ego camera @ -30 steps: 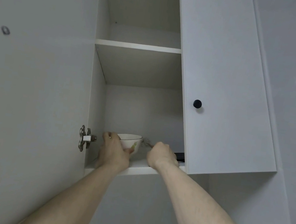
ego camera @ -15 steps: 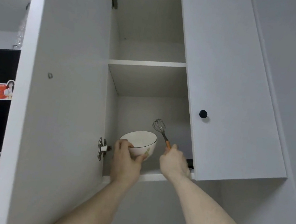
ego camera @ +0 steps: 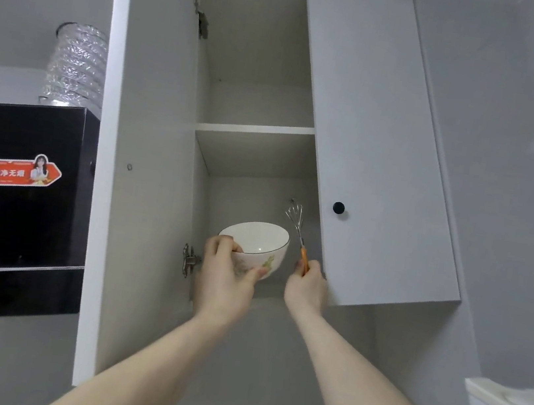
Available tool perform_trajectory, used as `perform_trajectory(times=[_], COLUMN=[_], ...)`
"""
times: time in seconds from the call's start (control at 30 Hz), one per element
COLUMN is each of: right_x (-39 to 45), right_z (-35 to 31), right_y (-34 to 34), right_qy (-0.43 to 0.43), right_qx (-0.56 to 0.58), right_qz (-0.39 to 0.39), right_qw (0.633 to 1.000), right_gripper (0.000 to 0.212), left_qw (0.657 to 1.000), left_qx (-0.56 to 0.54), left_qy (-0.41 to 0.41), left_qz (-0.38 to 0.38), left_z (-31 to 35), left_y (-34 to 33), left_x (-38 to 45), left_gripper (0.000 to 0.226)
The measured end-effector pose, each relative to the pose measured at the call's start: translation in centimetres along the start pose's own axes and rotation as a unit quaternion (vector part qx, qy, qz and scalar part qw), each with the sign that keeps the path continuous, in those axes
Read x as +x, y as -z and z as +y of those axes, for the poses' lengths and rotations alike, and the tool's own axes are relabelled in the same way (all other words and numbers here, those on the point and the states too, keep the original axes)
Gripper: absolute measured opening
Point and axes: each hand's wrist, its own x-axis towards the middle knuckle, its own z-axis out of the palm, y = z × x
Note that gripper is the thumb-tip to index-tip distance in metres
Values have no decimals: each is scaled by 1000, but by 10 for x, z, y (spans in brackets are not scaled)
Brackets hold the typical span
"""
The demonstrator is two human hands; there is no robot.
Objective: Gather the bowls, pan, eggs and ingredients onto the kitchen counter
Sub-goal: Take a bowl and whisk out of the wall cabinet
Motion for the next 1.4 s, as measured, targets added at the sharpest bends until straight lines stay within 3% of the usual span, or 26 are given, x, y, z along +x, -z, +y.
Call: perform_trajectory(times=[0.1, 0.23, 0.37, 0.5, 0.63, 0.83, 1.1, 1.4], right_x=[-11, -56, -98, -152, -226, -354, -535, -637], right_z=[7, 7, 17, 20, 8, 14, 5, -50], right_y=[0, 13, 31, 55, 79, 91, 64, -30], right_qy=[-26, -6, 44, 28, -22, -145, -284, -254], right_qx=[126, 220, 239, 290, 304, 282, 233, 191], right_qz=[37, 23, -24, -37, -30, -115, -298, -491], right_qw=[991, 975, 970, 956, 952, 941, 881, 811], right_gripper=[33, 29, 11, 28, 32, 26, 24, 26], left_qw=[999, 995, 989, 984, 983, 983, 977, 952], left_qx=[-24, -23, -26, -39, -38, -13, 52, 170], left_qy=[-34, -65, -102, -107, -80, -5, 134, 236], left_qz=[-23, -69, -106, -138, -162, -181, -155, -92], left_z=[16, 30, 46, 50, 40, 13, -35, -121], left_y=[18, 56, 108, 169, 234, 342, 485, 616], left_x=[-20, -51, -91, -138, -184, -266, -369, -429], left_gripper=[40, 40, 41, 40, 42, 42, 43, 46])
